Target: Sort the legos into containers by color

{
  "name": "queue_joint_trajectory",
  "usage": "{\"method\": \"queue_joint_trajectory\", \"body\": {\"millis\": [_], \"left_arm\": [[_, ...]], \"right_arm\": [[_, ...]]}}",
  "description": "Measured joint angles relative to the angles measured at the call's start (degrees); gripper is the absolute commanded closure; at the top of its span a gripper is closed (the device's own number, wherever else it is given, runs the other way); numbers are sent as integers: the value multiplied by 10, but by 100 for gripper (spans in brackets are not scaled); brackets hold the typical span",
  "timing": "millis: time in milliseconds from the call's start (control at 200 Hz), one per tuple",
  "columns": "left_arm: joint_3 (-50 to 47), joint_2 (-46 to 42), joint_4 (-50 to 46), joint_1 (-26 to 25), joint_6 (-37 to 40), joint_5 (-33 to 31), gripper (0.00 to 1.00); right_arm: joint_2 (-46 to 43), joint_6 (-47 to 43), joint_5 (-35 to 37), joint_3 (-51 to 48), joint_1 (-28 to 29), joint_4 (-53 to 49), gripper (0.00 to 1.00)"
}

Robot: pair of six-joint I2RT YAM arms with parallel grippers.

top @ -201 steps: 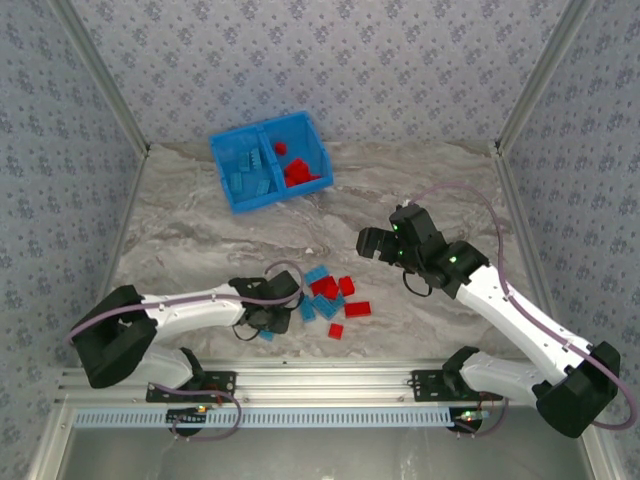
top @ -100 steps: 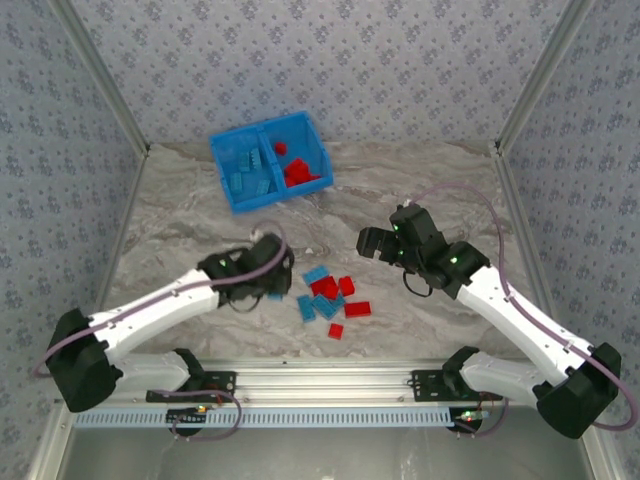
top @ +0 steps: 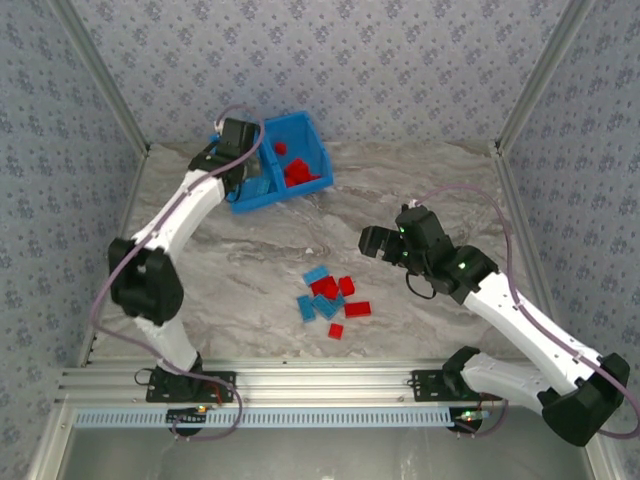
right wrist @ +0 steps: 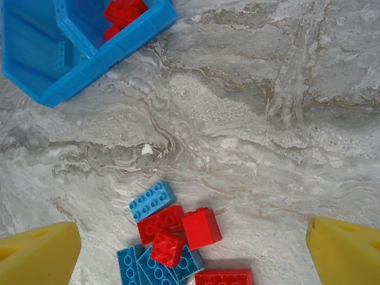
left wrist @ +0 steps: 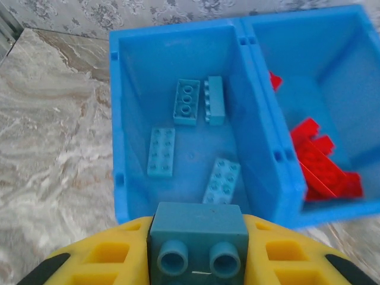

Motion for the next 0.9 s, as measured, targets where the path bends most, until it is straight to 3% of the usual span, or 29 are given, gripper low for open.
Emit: {"method": "queue_joint_trajectory", "body": {"millis": [350,530,899], "left_arm": [[283,259,-56,38,49,26,67],[424,364,-120,42,54,43,64],[421,380,-156,52,41,76,49]], "right_arm": [[-18,4,7,0,3,-4,0],[-18,7,10,0,3,-9,0],[-18,15,10,0,4,-13,0]]}}
